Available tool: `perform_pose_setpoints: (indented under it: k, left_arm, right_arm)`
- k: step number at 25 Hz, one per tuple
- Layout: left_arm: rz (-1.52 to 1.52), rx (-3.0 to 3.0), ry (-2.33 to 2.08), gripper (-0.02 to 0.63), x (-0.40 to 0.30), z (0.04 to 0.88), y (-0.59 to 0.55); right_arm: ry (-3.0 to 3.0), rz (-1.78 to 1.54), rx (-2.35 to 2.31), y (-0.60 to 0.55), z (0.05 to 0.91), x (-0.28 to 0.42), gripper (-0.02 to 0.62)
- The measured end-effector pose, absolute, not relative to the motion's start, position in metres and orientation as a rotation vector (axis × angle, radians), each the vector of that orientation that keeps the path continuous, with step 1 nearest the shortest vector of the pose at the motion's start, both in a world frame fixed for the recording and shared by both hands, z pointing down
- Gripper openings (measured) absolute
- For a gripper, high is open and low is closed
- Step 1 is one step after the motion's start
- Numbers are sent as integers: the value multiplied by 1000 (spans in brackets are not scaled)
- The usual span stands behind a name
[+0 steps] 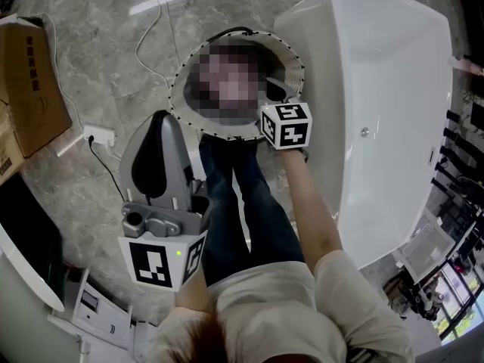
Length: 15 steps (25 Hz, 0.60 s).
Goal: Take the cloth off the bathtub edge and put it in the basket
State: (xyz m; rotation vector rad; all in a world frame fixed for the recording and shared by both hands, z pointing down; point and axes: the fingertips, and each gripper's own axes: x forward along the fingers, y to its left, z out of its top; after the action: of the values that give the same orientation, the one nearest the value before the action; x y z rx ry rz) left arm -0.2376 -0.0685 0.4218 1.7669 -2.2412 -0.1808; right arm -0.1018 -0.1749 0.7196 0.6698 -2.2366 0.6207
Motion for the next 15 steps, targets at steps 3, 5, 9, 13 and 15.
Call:
perform_pose_setpoints:
  k: [3, 5, 9, 13, 15]
  left_arm:
    - [-198, 1769, -2241, 14, -238, 416, -69]
    - [-198, 1774, -2244, 14, -240, 411, -68]
    - [-178, 1791, -2246, 14, -243, 403, -68]
    - [-164, 1791, -2258, 12, -247, 394, -65]
    - [-163, 1789, -2268, 12, -250, 389, -62]
  right_arm:
    - [-2259, 614, 686, -177, 700, -101, 0]
    - [-2281, 613, 697, -179, 684, -101, 0]
    - [-2318, 606, 730, -180, 652, -99, 0]
    - [-2350, 618, 794, -184, 622, -93, 0]
    - [-2366, 610, 805, -185, 608, -92, 0]
